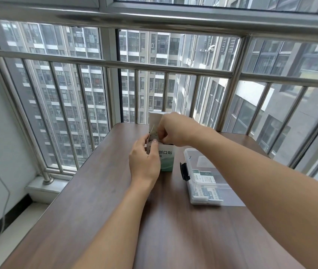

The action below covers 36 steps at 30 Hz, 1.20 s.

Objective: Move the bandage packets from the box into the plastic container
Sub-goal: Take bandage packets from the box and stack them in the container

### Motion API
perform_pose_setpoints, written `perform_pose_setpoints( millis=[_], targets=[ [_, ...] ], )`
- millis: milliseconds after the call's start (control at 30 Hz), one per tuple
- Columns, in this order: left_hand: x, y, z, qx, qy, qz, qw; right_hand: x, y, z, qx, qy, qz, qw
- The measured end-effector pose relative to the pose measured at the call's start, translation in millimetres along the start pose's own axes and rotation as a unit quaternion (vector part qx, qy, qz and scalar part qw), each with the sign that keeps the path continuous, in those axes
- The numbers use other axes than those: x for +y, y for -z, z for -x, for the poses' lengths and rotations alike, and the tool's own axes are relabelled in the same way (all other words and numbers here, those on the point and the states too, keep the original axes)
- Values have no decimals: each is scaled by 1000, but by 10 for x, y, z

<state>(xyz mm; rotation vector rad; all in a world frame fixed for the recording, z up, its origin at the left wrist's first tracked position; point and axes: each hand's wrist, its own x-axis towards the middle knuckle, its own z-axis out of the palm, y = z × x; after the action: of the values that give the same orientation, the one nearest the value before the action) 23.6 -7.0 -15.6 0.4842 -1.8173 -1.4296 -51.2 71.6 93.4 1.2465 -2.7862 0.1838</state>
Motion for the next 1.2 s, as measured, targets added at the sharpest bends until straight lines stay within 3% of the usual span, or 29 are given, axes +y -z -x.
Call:
perform_pose_setpoints(
  millis=[333, 533, 767, 833, 933, 1033, 1100, 1200],
  targets=[
    [16, 9, 7, 2, -5, 7, 1000, 121, 280, 118, -2, 10, -99, 995],
    [95, 49, 22, 51, -143, -61, 987, 252, 583, 255, -22, -17, -199, 980],
    [467, 92, 55, -3, -242, -9, 970, 273, 864, 555, -2, 32, -316, 948],
    [612, 112, 107, -43, -215, 63, 974, 308, 850, 639, 17, 44, -353, 935],
    [790, 137, 215, -161, -98, 177, 966, 359, 733, 781, 36, 61, -398, 915],
    [839, 96, 288, -238, -52, 213, 946, 409, 518, 857, 96, 84, -393, 911],
    [823, 81, 299, -276, -14, 224, 934, 448, 395, 857, 136, 72, -431, 889],
    [803, 85, 282, -344, 80, 255, 900, 513, 331, 878, 142, 50, -473, 868]
  ],
)
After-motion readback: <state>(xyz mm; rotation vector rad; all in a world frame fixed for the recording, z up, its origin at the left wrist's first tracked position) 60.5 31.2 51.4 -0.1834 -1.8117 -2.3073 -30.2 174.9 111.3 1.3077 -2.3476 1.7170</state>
